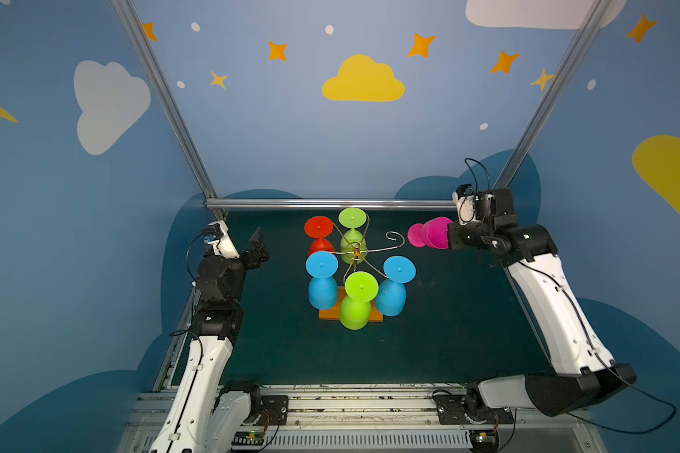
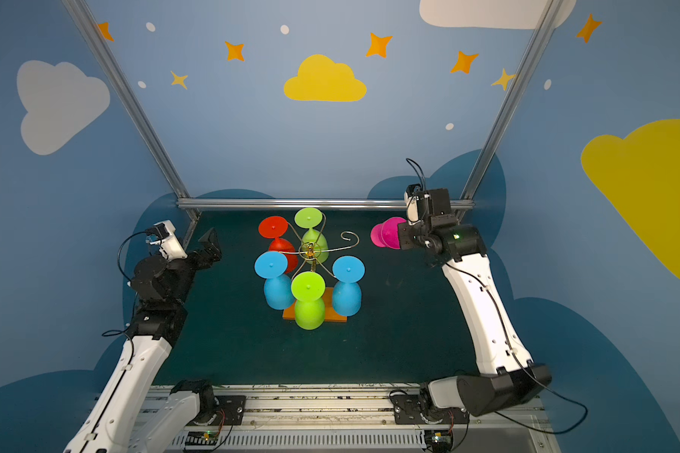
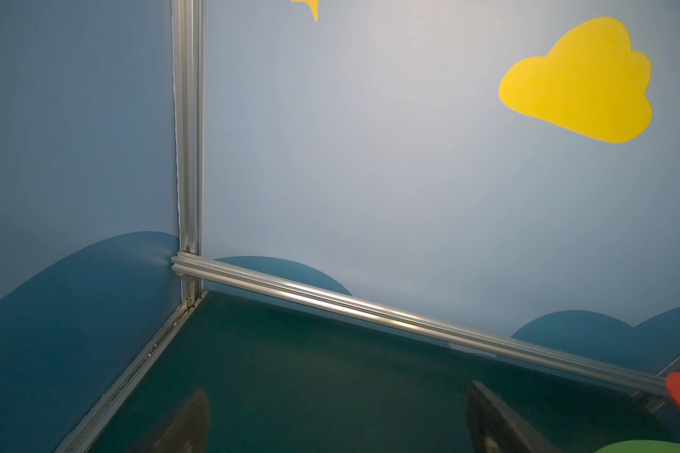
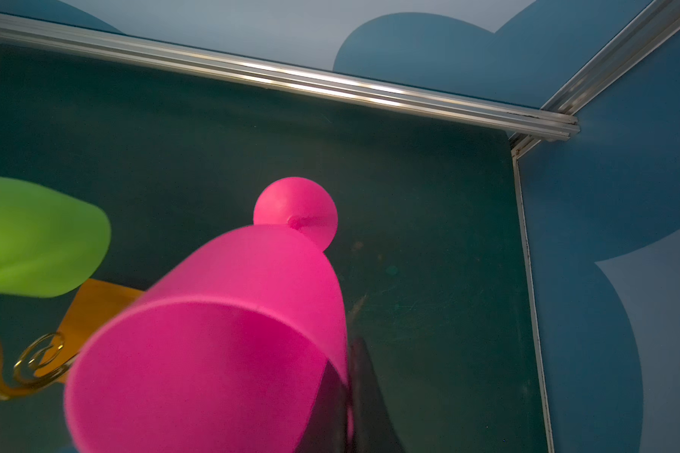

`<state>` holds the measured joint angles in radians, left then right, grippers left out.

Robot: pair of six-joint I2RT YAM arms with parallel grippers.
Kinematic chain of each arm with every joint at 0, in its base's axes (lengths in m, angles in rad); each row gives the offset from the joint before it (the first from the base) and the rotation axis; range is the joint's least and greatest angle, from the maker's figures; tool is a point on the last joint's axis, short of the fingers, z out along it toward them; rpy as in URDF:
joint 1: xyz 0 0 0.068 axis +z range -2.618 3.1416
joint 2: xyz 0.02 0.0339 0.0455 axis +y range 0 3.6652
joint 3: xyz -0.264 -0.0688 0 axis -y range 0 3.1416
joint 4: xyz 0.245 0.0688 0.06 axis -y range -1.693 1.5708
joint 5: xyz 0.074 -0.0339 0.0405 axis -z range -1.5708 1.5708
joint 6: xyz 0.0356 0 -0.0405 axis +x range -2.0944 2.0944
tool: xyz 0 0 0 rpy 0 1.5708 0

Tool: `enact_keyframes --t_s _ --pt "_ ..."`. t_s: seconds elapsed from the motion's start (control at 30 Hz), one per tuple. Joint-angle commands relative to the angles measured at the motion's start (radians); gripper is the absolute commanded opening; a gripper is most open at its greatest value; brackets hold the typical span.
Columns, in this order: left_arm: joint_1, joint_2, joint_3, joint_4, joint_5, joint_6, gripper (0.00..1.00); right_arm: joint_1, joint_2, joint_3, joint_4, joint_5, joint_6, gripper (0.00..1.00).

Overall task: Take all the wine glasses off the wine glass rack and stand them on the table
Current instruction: 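Lower the magenta glass upright beside the rack while the left arm retracts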

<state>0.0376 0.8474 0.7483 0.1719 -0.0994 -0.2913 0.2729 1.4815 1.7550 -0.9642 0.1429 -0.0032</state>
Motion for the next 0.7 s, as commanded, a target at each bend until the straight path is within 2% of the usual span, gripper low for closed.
enact_keyframes --t_s 0.0,0.3,0.67 --pt "0.012 -0.024 -0.011 0.006 0.030 -0.032 0.99 -0.016 0.103 0.089 -0.053 0.009 -0.025 0.00" --pt "0.021 -0.030 -0.015 0.003 0.036 -0.037 0.99 -0.031 0.410 0.313 -0.137 0.013 -0.061 0.00" --pt "0.025 -0.025 -0.015 0.000 0.040 -0.043 1.00 -0.035 0.622 0.479 -0.156 0.021 -0.065 0.00"
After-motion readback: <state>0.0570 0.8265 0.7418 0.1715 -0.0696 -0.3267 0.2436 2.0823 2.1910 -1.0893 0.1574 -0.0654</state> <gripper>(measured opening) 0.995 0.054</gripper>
